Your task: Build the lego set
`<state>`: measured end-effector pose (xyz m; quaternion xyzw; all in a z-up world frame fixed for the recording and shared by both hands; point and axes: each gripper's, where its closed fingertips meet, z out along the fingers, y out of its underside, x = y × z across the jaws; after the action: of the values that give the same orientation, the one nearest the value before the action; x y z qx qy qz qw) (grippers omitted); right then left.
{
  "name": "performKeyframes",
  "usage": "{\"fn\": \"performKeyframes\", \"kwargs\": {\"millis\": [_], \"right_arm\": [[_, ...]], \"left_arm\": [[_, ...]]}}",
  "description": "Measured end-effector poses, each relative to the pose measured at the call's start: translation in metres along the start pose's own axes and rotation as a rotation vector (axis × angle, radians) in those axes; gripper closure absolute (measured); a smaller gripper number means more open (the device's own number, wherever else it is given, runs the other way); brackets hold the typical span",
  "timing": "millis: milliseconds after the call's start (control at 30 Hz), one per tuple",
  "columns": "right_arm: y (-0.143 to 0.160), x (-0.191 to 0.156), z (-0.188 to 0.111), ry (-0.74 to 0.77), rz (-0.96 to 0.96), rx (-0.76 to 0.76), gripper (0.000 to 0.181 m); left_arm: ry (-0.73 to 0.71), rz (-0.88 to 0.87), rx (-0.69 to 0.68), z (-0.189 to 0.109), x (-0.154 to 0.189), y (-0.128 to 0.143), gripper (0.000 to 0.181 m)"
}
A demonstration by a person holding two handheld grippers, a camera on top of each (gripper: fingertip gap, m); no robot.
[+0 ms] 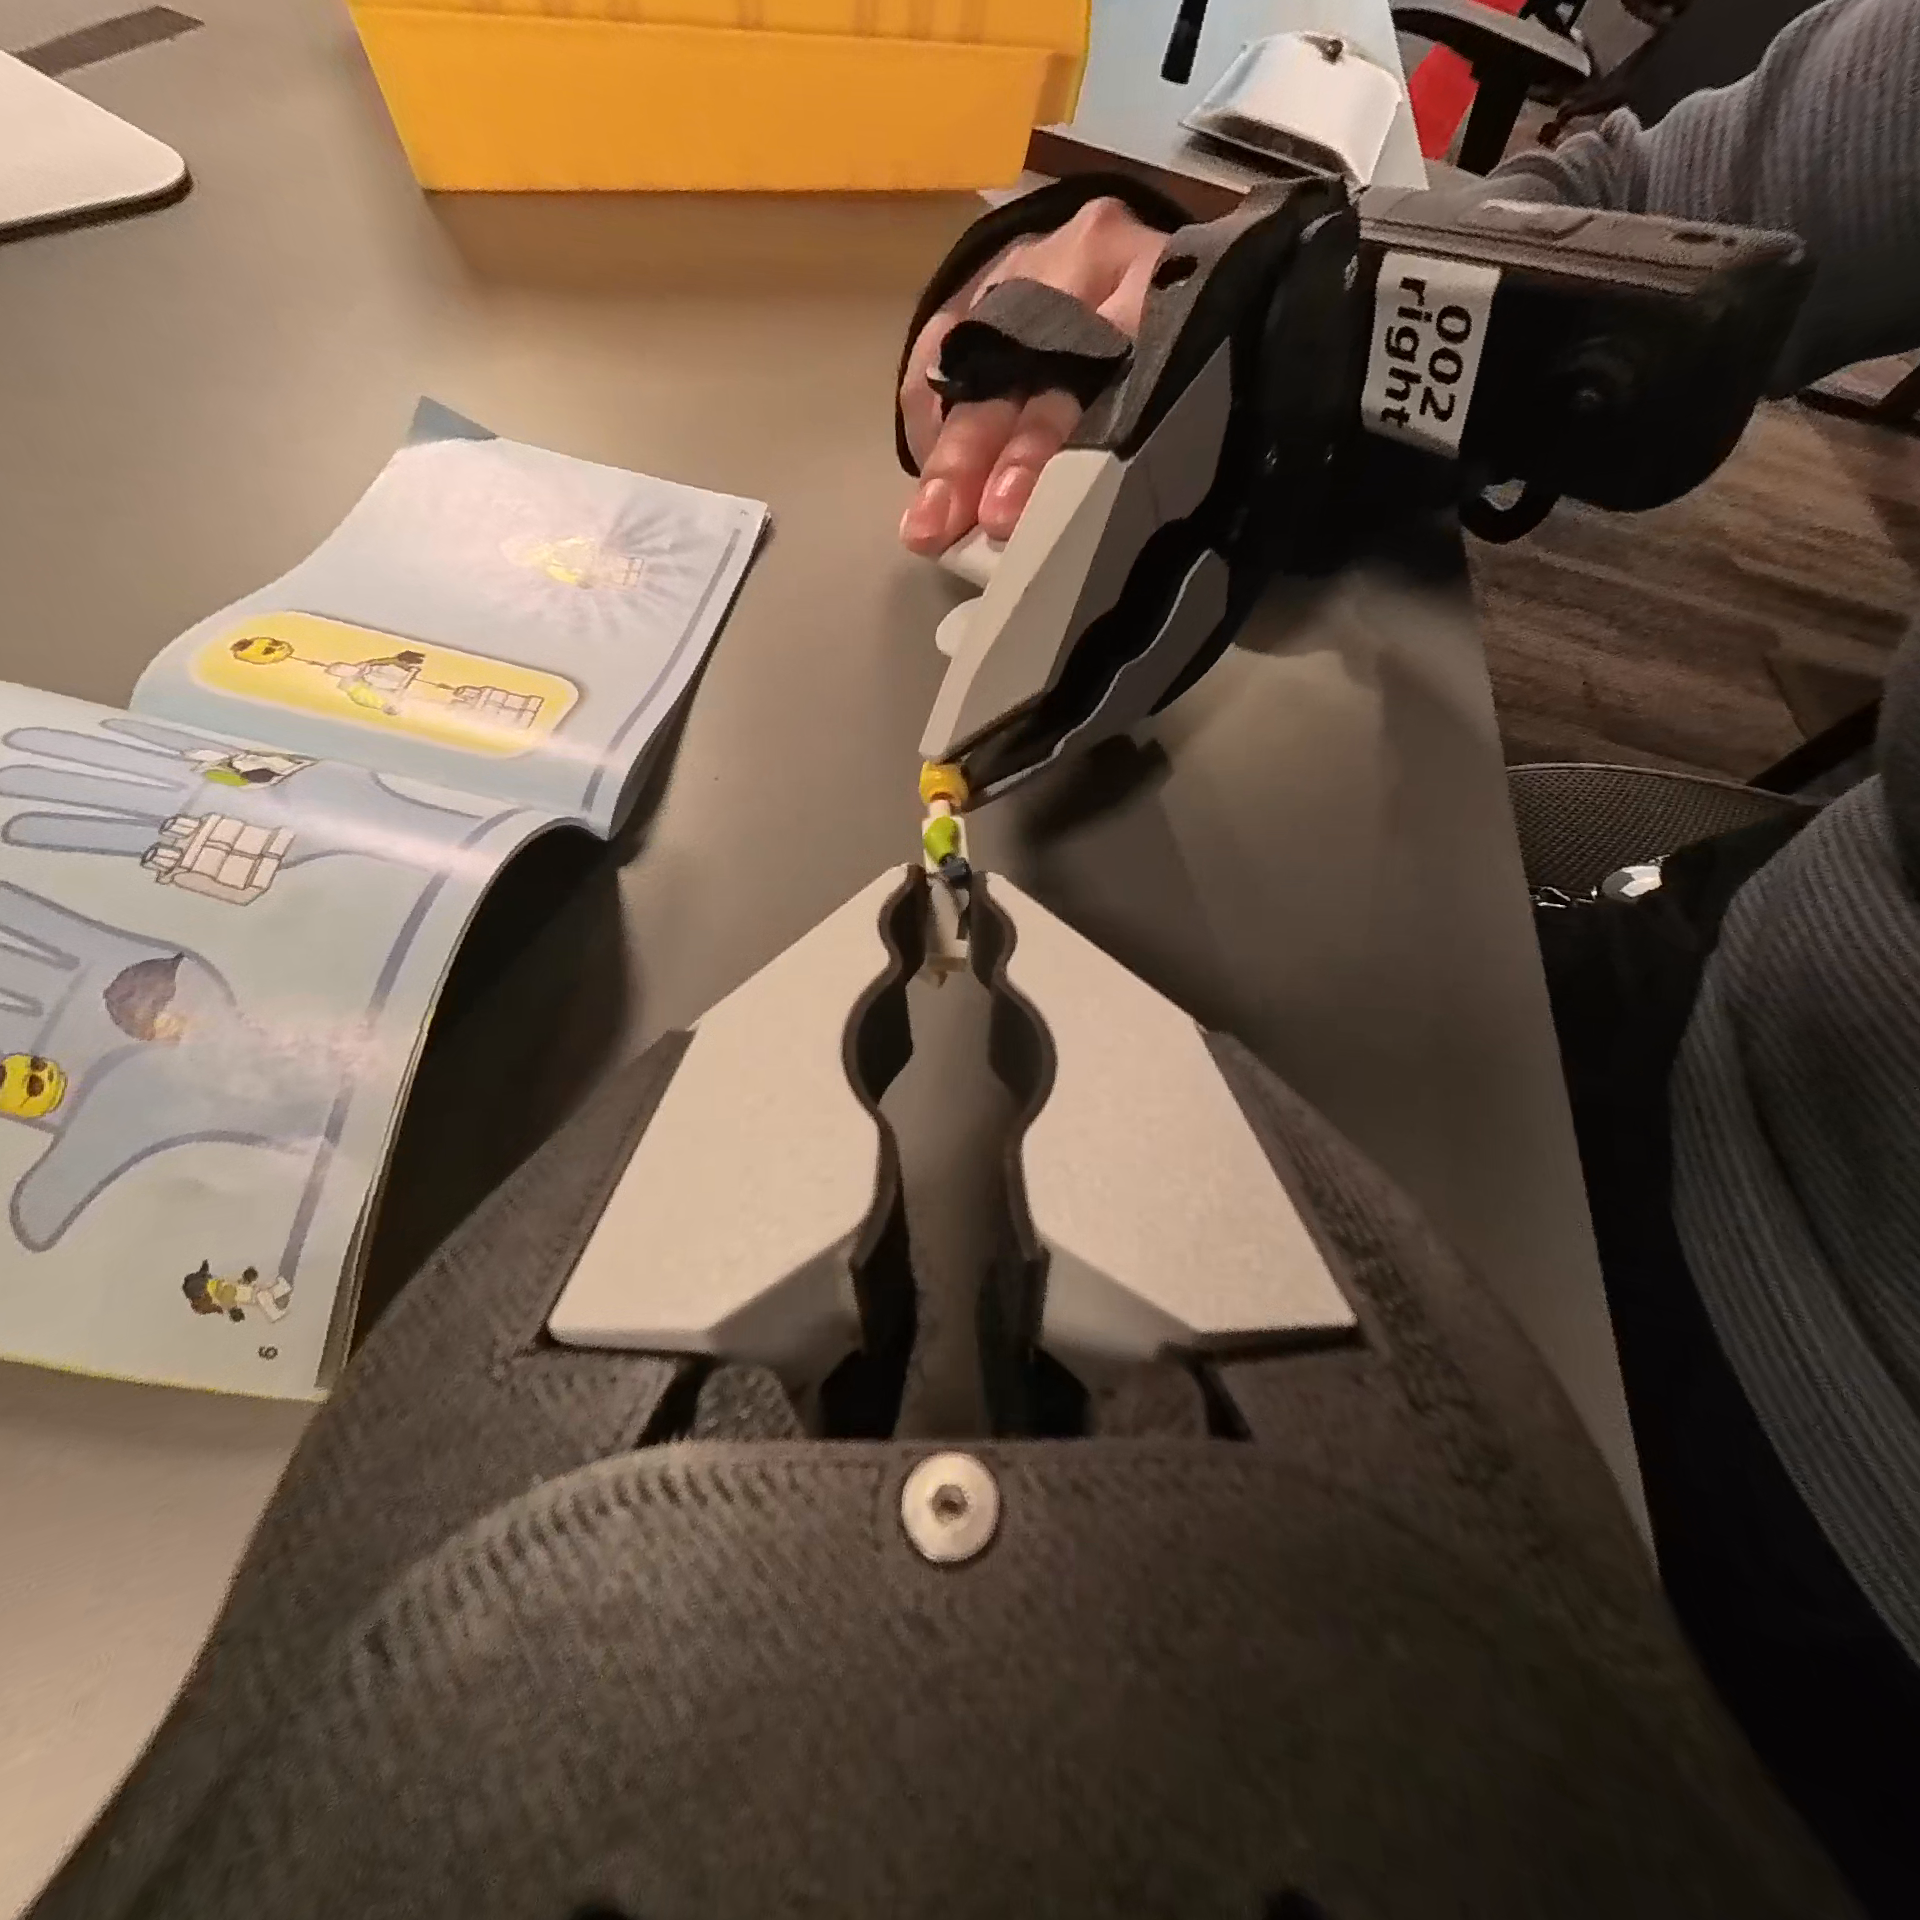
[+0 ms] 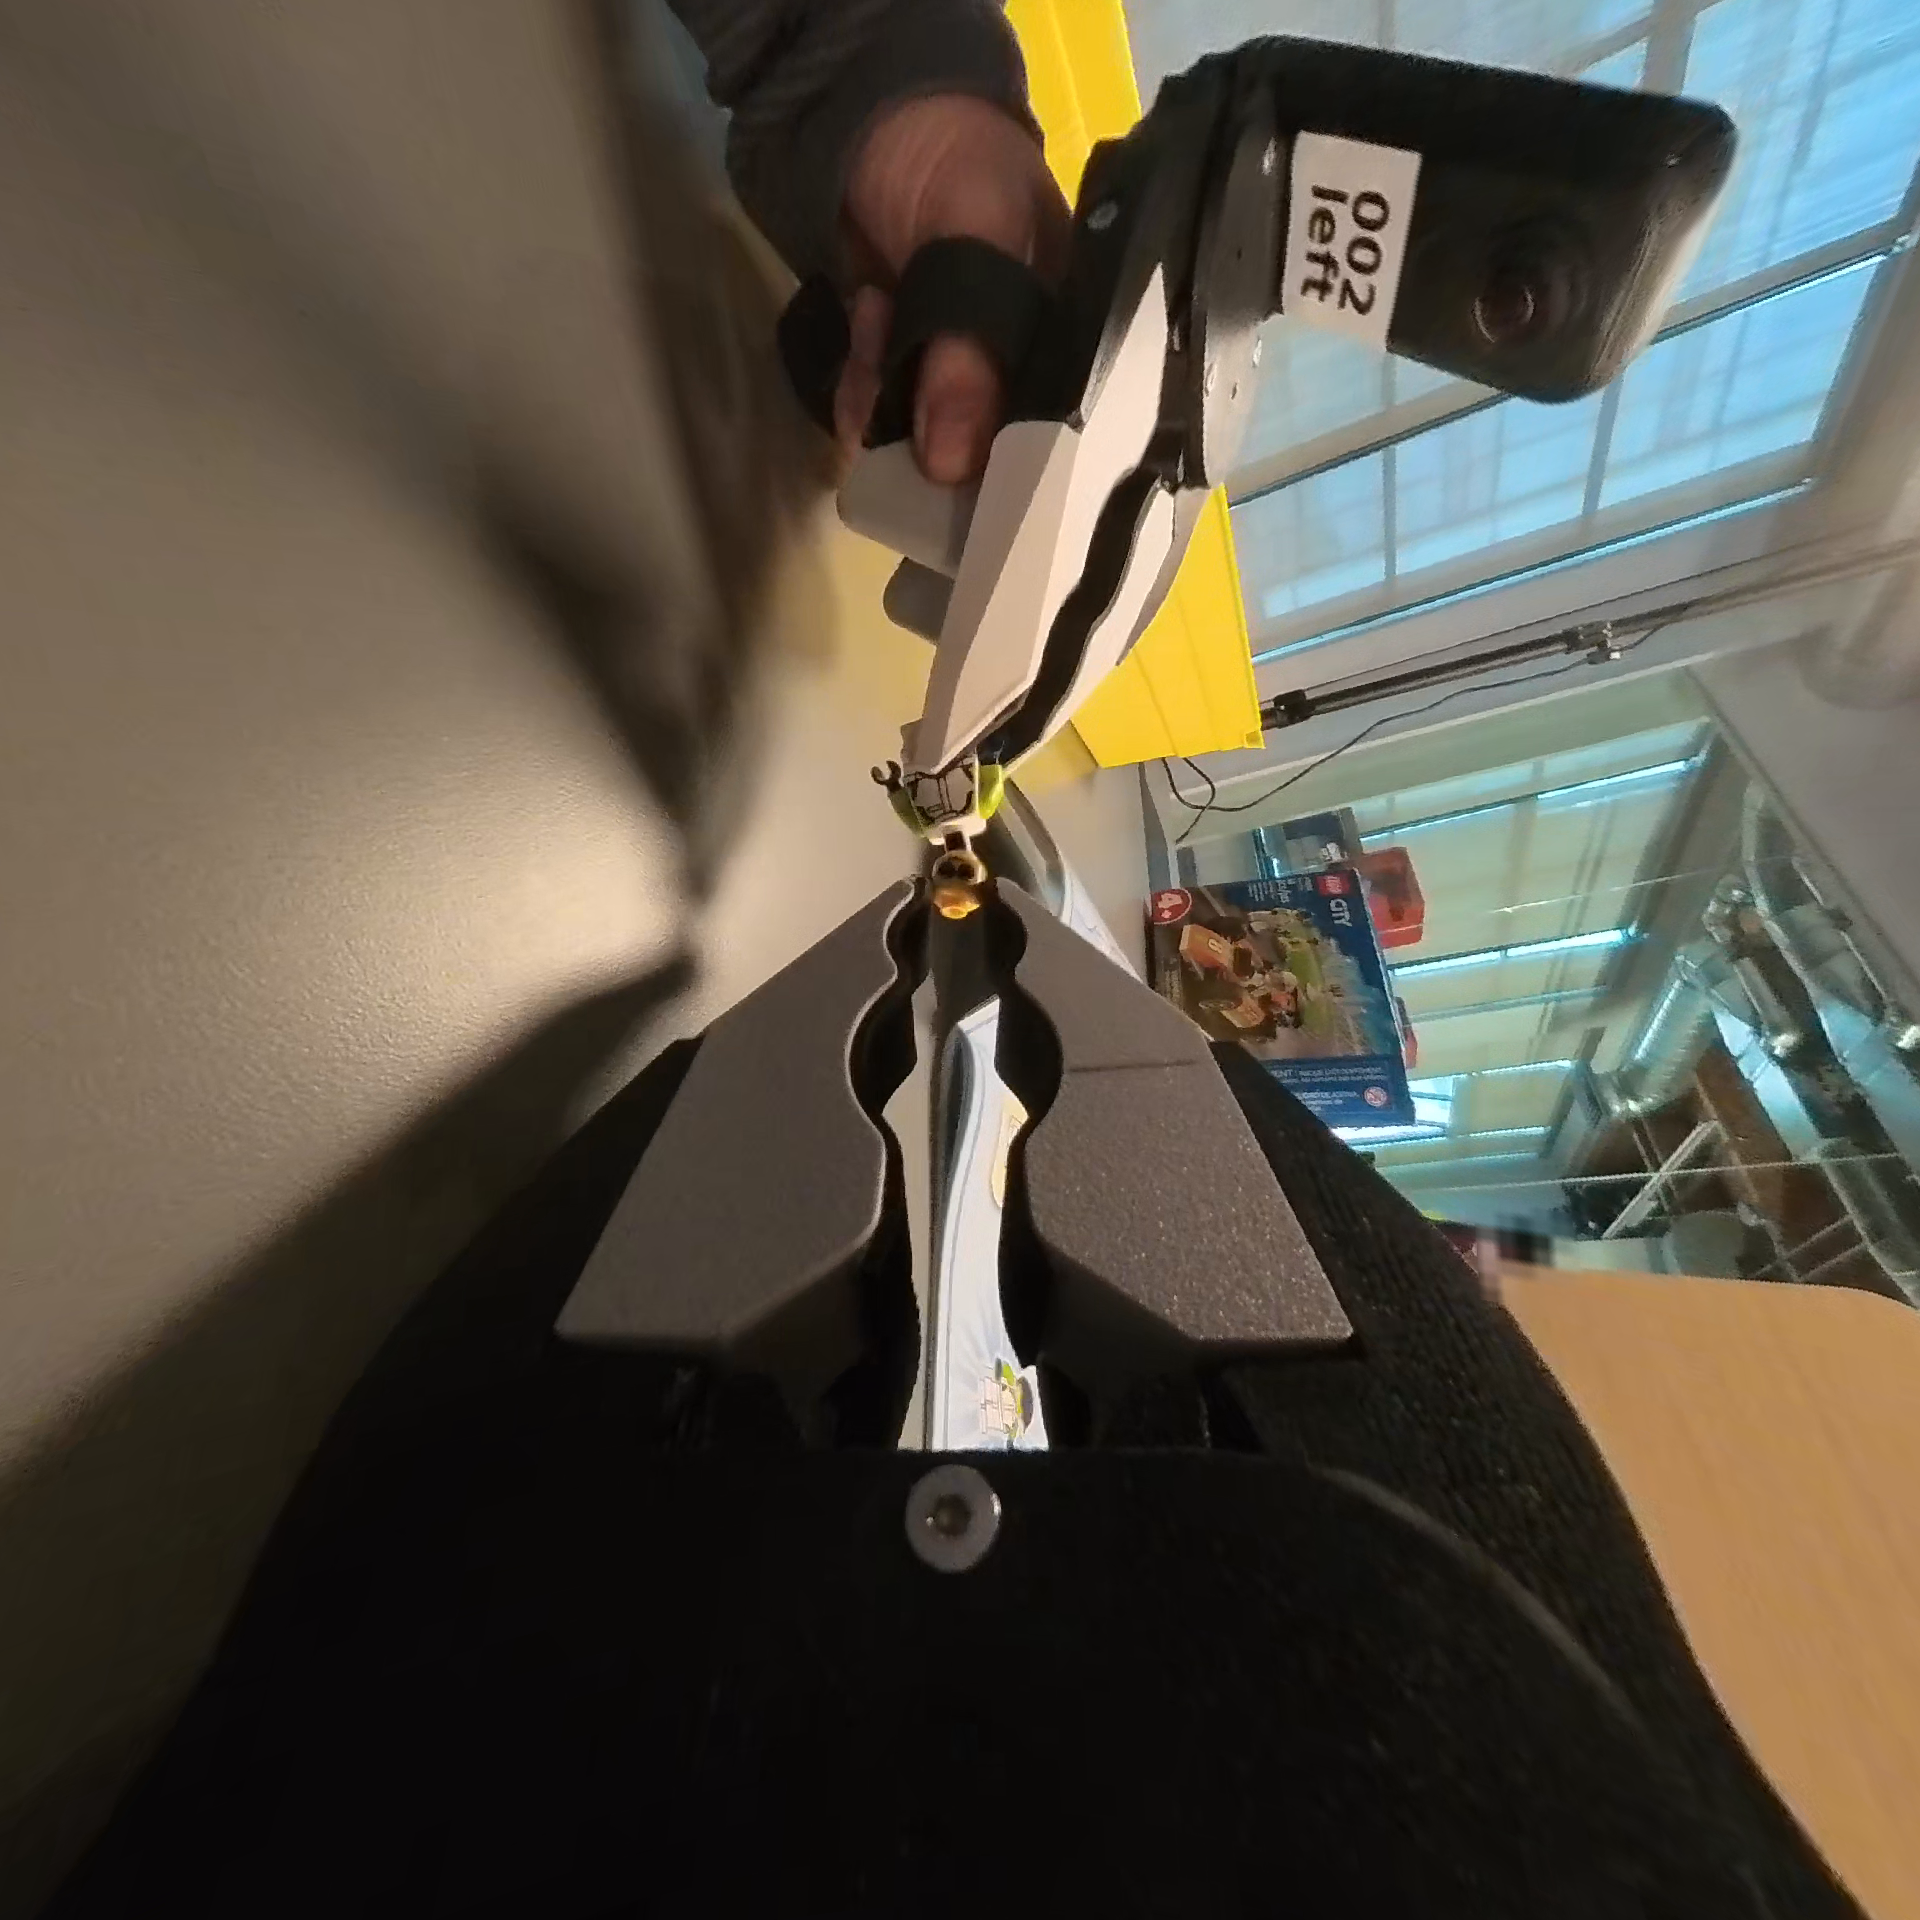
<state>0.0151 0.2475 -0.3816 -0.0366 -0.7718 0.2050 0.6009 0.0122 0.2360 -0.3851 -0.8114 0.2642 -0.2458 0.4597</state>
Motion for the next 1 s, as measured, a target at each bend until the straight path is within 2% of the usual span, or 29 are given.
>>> {"fn": "performKeyframes", "kwargs": {"millis": [533,700,1000], "right_arm": [[-0.001,-0.008,0.002,-0.04,-0.011,-0.006,0.175],[0.0,-0.011,0.005,-0.06,0.009,-0.016,0.174],[0.01,-0.01,0.011,-0.037,-0.009,-0.118,0.175]], "left_arm": [[0.046,-0.025,-0.045,0.002,0.002,0.006,0.175],[0.104,-0.088,-0.068,0.002,0.003,0.009,0.176],[0.042,-0.115,-0.076,0.003,-0.007,0.01,0.176]]}}
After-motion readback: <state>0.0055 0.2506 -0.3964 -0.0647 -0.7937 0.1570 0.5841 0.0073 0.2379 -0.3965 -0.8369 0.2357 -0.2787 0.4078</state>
